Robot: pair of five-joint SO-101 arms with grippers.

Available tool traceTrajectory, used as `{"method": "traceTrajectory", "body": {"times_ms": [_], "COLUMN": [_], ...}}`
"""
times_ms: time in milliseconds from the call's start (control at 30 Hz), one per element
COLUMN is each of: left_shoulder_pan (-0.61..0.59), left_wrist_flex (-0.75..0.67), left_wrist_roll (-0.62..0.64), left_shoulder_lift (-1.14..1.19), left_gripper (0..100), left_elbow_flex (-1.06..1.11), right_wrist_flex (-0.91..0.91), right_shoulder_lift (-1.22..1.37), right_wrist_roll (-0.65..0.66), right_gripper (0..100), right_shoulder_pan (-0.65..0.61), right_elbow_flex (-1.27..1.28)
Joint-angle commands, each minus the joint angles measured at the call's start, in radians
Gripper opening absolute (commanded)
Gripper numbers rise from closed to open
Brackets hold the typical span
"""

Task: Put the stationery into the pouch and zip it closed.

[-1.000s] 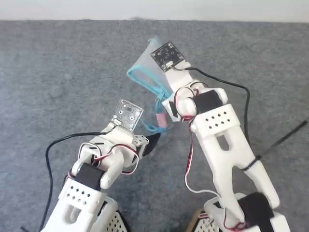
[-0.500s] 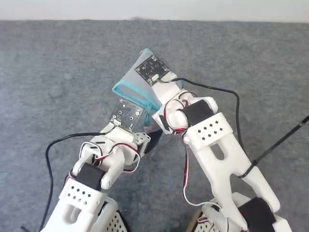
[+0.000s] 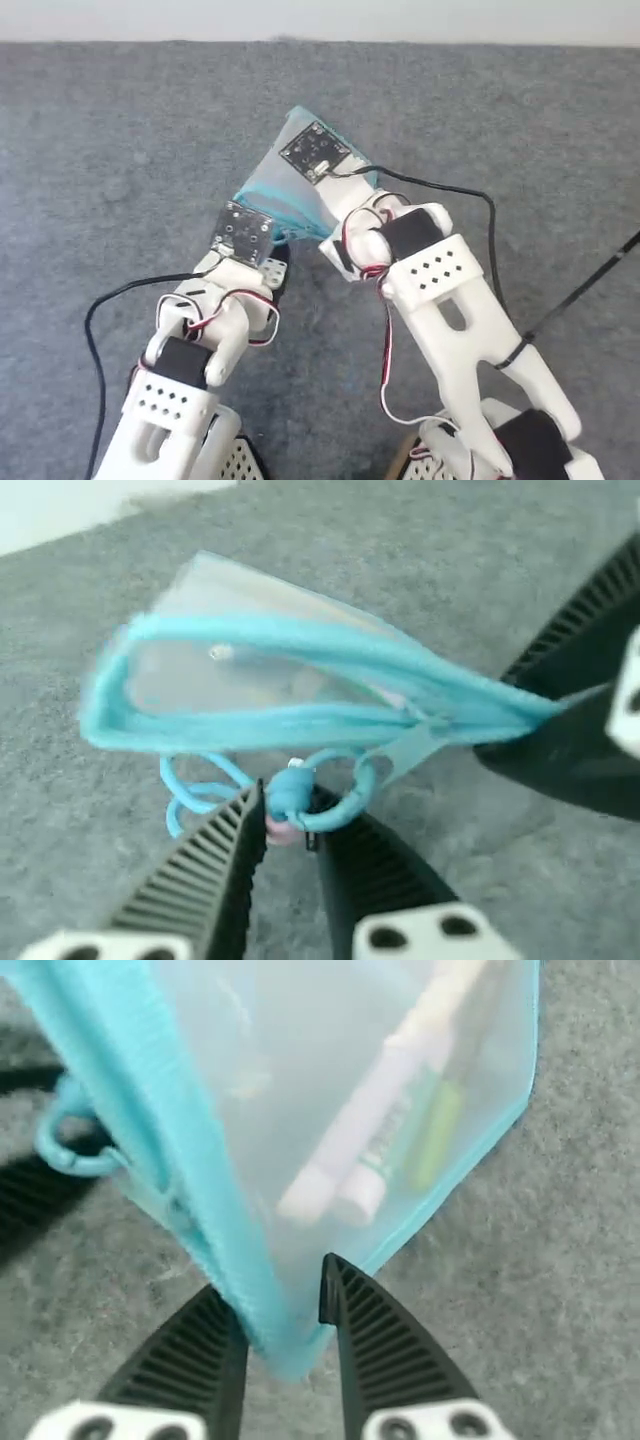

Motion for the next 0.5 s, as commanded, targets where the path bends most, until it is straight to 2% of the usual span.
{"method": "traceTrajectory", "body": {"times_ms": [0,233,467], "left_shoulder_pan": [-0.084,-0.133,-0.178], "left_wrist_flex": [-0.037,-0.035,-0.035], "left_wrist_roll": [-0.012,-0.009,-0.012], "left_shoulder_lift": [-0.018,-0.014,-0.012], "left_gripper": [1,1,1], "left_elbow_flex": [-0.01,-0.008,-0.008], "right_wrist_flex": [-0.025,-0.117,-0.13], "right_shoulder_lift": [0.016,0.2,0.311], "right_wrist_roll": [0.032,0.037,0.06], "right_gripper": [0.7,0.7,0.7], "right_shoulder_pan": [0.127,0.308,0.498], "right_elbow_flex": [0.015,0.023,-0.052]}}
